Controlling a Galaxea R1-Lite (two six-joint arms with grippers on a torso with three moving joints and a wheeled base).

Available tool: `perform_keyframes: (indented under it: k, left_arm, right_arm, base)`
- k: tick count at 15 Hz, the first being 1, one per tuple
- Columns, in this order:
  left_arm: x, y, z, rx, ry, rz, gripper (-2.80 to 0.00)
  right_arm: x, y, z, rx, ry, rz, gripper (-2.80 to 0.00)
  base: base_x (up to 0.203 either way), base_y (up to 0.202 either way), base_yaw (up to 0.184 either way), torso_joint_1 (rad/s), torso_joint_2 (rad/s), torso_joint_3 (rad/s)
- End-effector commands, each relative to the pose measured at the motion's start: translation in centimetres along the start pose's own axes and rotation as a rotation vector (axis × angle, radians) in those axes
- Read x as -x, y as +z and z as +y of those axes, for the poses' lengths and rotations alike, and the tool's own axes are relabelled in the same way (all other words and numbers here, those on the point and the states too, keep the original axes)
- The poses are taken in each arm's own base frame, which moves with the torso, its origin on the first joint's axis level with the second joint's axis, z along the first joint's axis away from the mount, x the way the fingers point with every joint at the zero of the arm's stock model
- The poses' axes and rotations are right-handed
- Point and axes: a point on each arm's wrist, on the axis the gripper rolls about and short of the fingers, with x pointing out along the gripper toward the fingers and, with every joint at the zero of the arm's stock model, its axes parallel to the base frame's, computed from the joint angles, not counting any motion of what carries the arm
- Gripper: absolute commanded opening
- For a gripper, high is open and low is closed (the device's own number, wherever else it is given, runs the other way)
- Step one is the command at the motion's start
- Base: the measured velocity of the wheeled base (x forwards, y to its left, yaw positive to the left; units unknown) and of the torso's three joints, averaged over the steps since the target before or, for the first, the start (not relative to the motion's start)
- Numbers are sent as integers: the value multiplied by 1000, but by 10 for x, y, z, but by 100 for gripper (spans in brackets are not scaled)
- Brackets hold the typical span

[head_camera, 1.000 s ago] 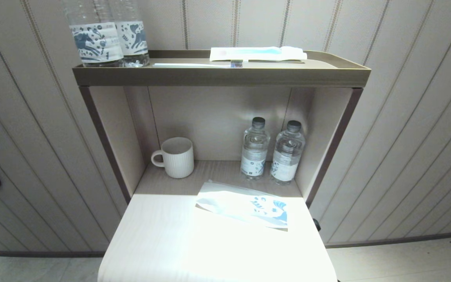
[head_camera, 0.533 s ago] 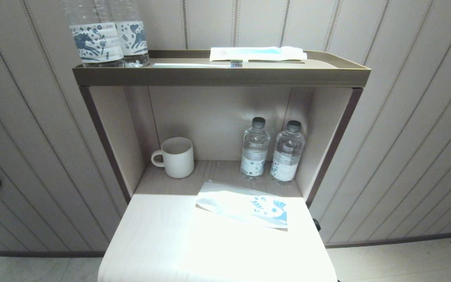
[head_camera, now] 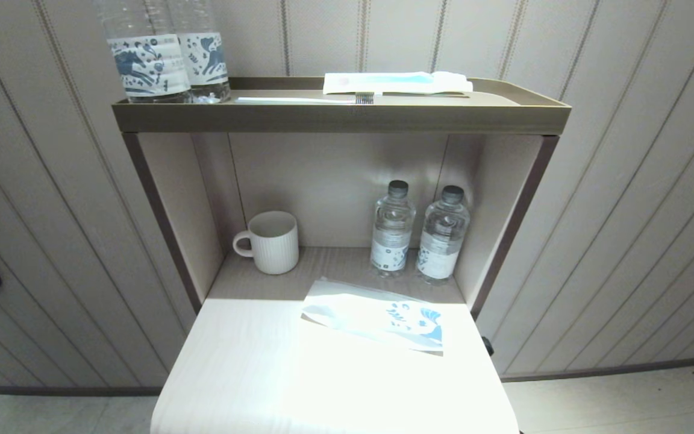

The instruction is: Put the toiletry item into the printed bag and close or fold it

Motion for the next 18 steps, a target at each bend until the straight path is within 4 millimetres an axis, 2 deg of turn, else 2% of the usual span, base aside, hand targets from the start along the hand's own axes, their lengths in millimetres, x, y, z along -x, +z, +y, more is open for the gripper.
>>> perform_keyframes:
  k: [1,4,7,18]
  left_arm:
    - [0,0,0,3,2,1,-280]
    - [0,0,0,40,18,-9,-280]
    - [-1,1,1,102,31,-30,-280]
    - [-1,2,1,103,34,-30,-280]
  right_arm:
    - [5,-2,0,9,-9,-63,-280]
    - [17,-7,1,31,-18,-233,-280]
    - [16,-6,0,-12,-17,-225,-280]
    - [16,-6,0,-38,-21,-224,-280]
  base:
    - [0,0,0,0,0,0]
    - [0,0,0,0,0,0]
    - [0,0,0,0,0,0]
    - [0,0,0,0,0,0]
